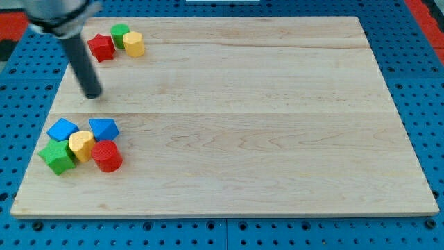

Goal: Push the red star to the right side of the board

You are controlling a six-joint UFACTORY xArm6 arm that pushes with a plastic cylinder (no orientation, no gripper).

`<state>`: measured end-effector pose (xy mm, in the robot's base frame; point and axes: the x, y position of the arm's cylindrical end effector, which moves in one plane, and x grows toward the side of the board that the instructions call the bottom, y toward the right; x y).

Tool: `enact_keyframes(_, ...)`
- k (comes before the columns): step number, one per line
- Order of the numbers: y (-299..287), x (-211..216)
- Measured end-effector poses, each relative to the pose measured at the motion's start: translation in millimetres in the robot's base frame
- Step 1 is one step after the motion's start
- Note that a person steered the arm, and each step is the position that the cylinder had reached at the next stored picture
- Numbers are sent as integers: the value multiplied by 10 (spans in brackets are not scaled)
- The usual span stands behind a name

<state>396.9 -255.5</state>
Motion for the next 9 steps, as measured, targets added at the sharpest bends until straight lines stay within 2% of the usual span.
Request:
enact_keyframes(1,-488,-207)
enact_keyframes(3,-479,-548)
enact_keyframes(6,-494,-1401)
enact_keyframes(7,-175,-1202)
enact_keyframes(9,591,-1091)
